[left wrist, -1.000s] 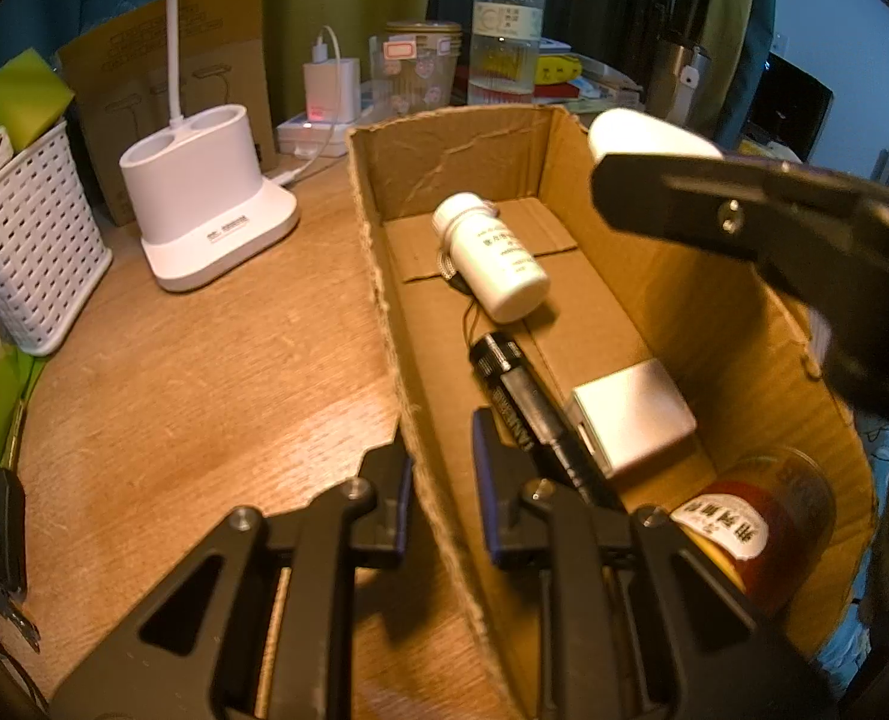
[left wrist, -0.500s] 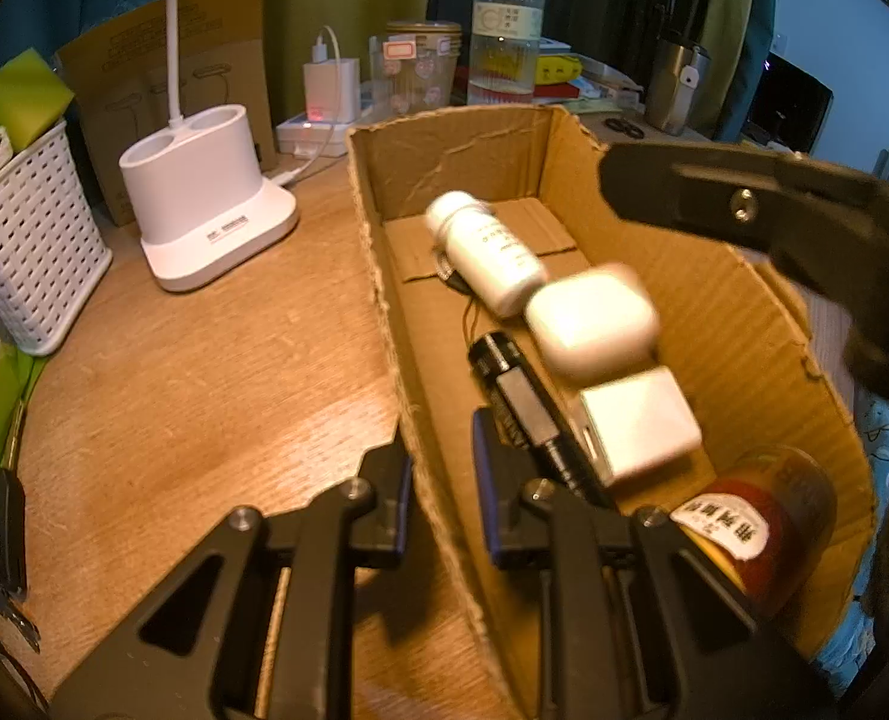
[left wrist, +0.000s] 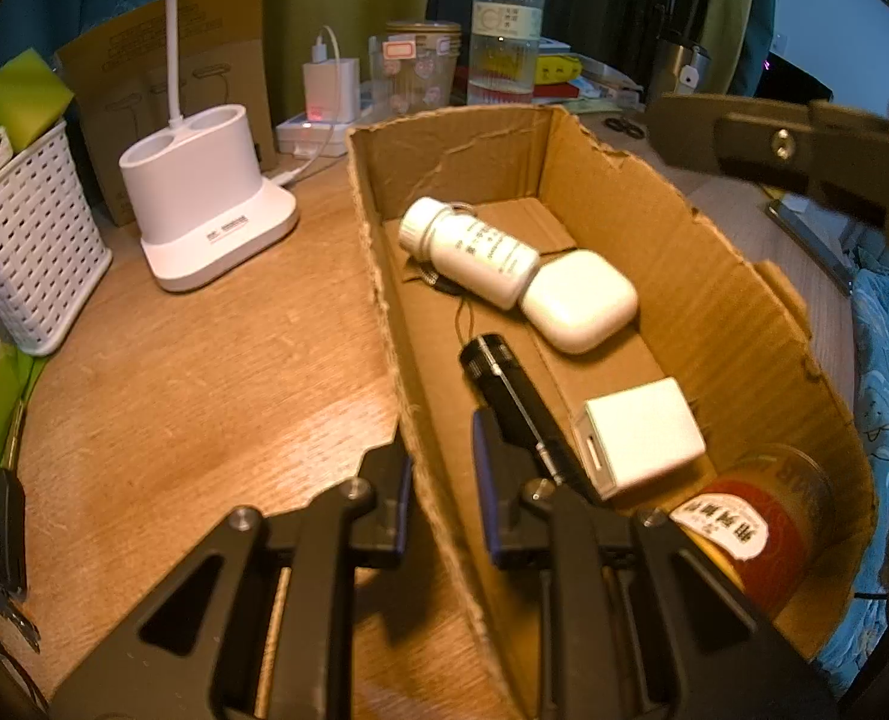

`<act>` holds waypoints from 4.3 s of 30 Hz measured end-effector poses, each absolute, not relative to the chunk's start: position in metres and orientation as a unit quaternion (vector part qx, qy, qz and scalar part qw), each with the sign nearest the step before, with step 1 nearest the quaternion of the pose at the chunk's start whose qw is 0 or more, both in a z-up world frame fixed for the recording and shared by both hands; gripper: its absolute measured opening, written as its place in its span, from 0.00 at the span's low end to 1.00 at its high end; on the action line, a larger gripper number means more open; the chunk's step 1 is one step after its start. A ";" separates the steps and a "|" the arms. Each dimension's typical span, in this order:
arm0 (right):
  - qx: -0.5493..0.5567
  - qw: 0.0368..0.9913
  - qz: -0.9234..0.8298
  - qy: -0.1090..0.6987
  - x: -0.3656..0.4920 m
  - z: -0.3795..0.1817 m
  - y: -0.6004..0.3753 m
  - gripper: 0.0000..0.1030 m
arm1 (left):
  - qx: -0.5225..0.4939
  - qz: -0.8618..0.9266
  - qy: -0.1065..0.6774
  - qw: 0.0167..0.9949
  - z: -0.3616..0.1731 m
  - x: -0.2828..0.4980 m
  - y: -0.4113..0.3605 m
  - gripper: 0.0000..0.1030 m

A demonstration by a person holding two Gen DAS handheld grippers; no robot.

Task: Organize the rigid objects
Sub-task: 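Move the right gripper to the large white pill bottle and grasp it, then carry the large pill bottle into the box and release it with the right gripper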

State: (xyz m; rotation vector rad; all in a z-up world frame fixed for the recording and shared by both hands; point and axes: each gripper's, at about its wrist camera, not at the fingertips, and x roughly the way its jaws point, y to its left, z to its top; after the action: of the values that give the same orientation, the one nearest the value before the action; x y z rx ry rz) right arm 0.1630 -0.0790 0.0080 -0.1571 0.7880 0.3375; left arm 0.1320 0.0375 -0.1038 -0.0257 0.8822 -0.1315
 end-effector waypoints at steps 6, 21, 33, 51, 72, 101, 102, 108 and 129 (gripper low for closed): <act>-0.070 0.912 0.147 0.376 0.166 0.012 -0.090 0.63 | -0.012 -0.063 0.427 0.902 -0.104 0.132 0.037 0.18; -0.029 0.915 0.083 0.393 0.207 -0.009 -0.149 0.63 | -0.013 -0.063 0.427 0.902 -0.104 0.132 0.038 0.18; -0.025 0.900 0.073 0.429 0.249 -0.044 -0.155 0.63 | -0.013 -0.063 0.427 0.902 -0.103 0.132 0.037 0.18; -0.050 0.882 0.085 0.461 0.292 -0.066 -0.140 0.63 | -0.013 -0.063 0.427 0.902 -0.104 0.132 0.038 0.18; -0.101 0.870 0.100 0.473 0.312 -0.082 -0.130 0.63 | -0.013 -0.063 0.427 0.902 -0.104 0.132 0.038 0.19; -0.021 0.833 0.221 0.506 0.363 -0.087 -0.148 0.47 | -0.013 -0.063 0.427 0.902 -0.103 0.132 0.038 0.19; -0.015 0.833 0.220 0.507 0.363 -0.088 -0.150 0.46 | -0.013 -0.063 0.427 0.902 -0.103 0.132 0.038 0.19; -0.021 0.848 0.187 0.495 0.350 -0.079 -0.158 0.46 | -0.013 -0.063 0.427 0.902 -0.103 0.132 0.038 0.19; -0.042 0.888 0.255 0.380 0.214 0.013 -0.120 0.46 | -0.013 -0.062 0.427 0.902 -0.103 0.132 0.038 0.19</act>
State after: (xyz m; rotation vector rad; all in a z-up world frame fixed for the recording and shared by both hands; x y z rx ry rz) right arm 0.2137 -0.1201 0.0130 -0.0880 0.7905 0.5305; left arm 0.1319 0.0378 -0.1033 -0.0279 0.8832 -0.1290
